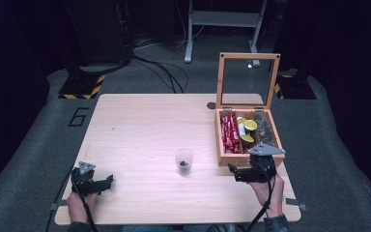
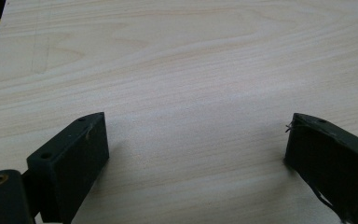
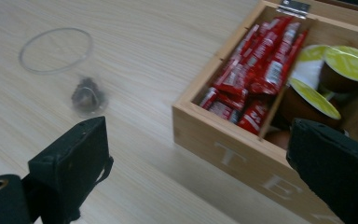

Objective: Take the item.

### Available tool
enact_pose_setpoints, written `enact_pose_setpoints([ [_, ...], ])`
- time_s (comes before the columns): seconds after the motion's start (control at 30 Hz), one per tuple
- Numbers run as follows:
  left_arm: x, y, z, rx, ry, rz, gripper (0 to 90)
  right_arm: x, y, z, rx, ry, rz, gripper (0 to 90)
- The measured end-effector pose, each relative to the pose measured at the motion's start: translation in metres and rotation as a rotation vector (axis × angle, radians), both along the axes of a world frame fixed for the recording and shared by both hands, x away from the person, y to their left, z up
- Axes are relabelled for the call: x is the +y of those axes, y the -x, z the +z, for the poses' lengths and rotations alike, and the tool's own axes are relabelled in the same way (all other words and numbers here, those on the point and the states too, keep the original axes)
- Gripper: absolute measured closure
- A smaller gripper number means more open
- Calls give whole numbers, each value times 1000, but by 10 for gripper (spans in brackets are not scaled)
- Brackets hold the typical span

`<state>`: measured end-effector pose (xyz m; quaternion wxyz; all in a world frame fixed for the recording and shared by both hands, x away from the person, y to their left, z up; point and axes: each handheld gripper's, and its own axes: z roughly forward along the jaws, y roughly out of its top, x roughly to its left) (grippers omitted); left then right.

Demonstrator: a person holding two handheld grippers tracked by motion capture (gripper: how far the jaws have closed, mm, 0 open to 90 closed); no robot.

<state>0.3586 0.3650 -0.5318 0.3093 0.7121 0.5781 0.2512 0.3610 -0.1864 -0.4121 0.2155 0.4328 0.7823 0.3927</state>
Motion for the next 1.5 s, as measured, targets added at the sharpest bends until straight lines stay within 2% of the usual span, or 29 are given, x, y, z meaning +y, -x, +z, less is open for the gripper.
enact_pose_setpoints([
  [0.1, 0, 0, 0, 0, 0, 0, 58, -19, 5, -7, 7, -1, -54, 55],
  [0.23, 0, 0, 0, 0, 0, 0, 58, -32, 9, -15, 14, 1, -89, 56],
  [0.3, 0, 0, 0, -2, -3, 0, 58, -44, 12, -26, 30, 0, -125, 56],
  [0.43, 0, 0, 0, -2, -6, -2, 58, -56, 16, -36, 39, -6, -168, 57],
  [0.47, 0, 0, 0, -1, -5, -2, 58, -63, 17, -42, 48, -2, -196, 57],
  [0.6, 0, 0, 0, -2, -3, 0, 58, -74, 18, -55, 67, -8, -232, 57],
  [0.77, 0, 0, 0, -4, -5, -2, 58, -82, 15, -73, 95, 6, -269, 56],
  [0.8, 0, 0, 0, -4, -5, -2, 58, -82, 15, -73, 95, 6, -269, 56],
  [0.87, 0, 0, 0, -2, -2, 0, 58, -86, 14, -86, 111, 9, -283, 56],
  [1.03, 0, 0, 0, -3, -3, 0, 58, -92, 11, -100, 114, 19, -304, 63],
  [1.07, 0, 0, 0, -2, -3, 0, 58, -93, 10, -105, 126, 19, -317, 61],
  [1.23, 0, 0, 0, -2, -3, 1, 58, -96, 6, -115, 140, 45, -330, 32],
  [1.27, 0, 0, 0, -4, -4, 0, 58, -94, 6, -116, 125, 48, -337, 28],
  [1.5, 0, 0, 0, -5, -3, -1, 57, -96, 5, -118, 116, 50, -327, 0],
])
